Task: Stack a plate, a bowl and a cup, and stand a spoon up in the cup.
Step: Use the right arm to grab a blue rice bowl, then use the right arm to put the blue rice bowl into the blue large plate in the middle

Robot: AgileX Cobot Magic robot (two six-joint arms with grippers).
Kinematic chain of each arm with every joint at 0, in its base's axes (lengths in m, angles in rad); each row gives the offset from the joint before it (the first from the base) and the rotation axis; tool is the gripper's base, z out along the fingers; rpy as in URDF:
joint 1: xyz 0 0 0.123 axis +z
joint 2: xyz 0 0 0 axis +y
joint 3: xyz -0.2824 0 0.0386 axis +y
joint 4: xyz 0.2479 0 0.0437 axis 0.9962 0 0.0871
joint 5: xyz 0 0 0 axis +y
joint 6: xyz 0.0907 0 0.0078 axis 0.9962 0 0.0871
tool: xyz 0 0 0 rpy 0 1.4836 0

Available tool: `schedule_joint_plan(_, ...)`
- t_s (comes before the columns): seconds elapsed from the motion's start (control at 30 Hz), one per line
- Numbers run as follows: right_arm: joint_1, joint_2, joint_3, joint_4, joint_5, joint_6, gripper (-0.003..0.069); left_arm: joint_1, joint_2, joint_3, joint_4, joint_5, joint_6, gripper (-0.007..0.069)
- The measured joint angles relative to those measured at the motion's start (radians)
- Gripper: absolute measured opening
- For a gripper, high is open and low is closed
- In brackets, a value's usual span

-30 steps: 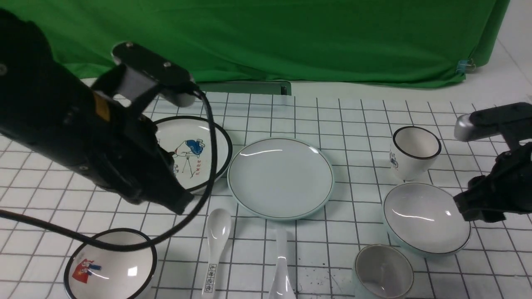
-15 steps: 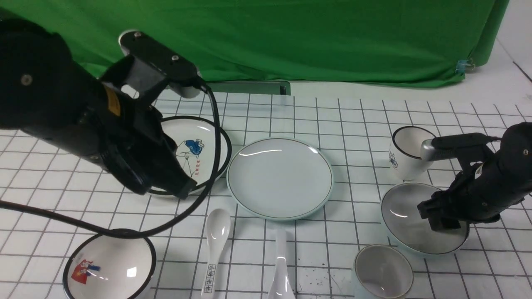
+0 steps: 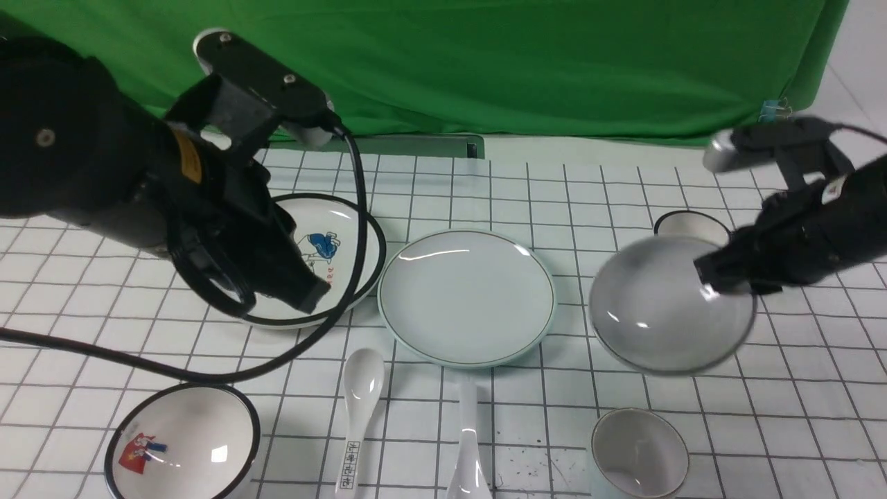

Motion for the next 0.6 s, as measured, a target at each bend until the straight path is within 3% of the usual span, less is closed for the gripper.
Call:
schedule_joint_plan(0.3, 0.19, 0.26, -0.335, 0.075, -0.016, -0.039, 0.0083, 0.0, 0.0, 0.0, 0.002, -0.023, -0.003, -0.0029)
schedule_joint_plan(0.6, 0.225, 0.545, -0.547, 0.083, -0.026, 0.03, 0.0083, 0.0, 0.0, 0.0, 0.002, -0.002, -0.023, -0.0029)
